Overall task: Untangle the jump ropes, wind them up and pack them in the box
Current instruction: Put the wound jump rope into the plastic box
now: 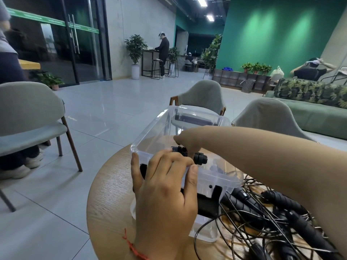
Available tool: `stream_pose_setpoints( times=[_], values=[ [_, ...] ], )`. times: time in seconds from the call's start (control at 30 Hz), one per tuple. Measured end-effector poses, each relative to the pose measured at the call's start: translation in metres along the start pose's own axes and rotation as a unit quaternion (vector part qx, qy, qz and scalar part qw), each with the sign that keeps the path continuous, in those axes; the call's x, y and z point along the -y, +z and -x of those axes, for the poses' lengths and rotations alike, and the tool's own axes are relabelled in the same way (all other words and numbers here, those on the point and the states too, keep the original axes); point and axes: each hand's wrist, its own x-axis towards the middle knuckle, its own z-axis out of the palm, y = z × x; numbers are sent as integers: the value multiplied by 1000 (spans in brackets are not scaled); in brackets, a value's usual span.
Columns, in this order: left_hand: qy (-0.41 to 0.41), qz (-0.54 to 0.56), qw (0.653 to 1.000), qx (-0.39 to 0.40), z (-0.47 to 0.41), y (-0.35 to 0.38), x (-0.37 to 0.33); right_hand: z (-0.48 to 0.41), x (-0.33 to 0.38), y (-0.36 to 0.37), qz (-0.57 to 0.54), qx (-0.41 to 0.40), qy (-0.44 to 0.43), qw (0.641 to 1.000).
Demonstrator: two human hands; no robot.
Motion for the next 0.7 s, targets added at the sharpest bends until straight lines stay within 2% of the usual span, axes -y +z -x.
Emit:
stream_pose_setpoints(
  times=[0.23,0.33,0.47,0.7],
  values=[
    [7,-1,1000,16,-1,1,0,-9,-4,10,5,-60,8,998],
    [4,5,1000,15,0,1,2,-13,-4,9,16,-32,8,999],
    [1,4,1000,9,-1,2,7,-15,-3,0,-29,27,35,999],
    [6,9,1000,8,-2,1,9,-3,-8,-16,-77,6,53,996]
  ],
)
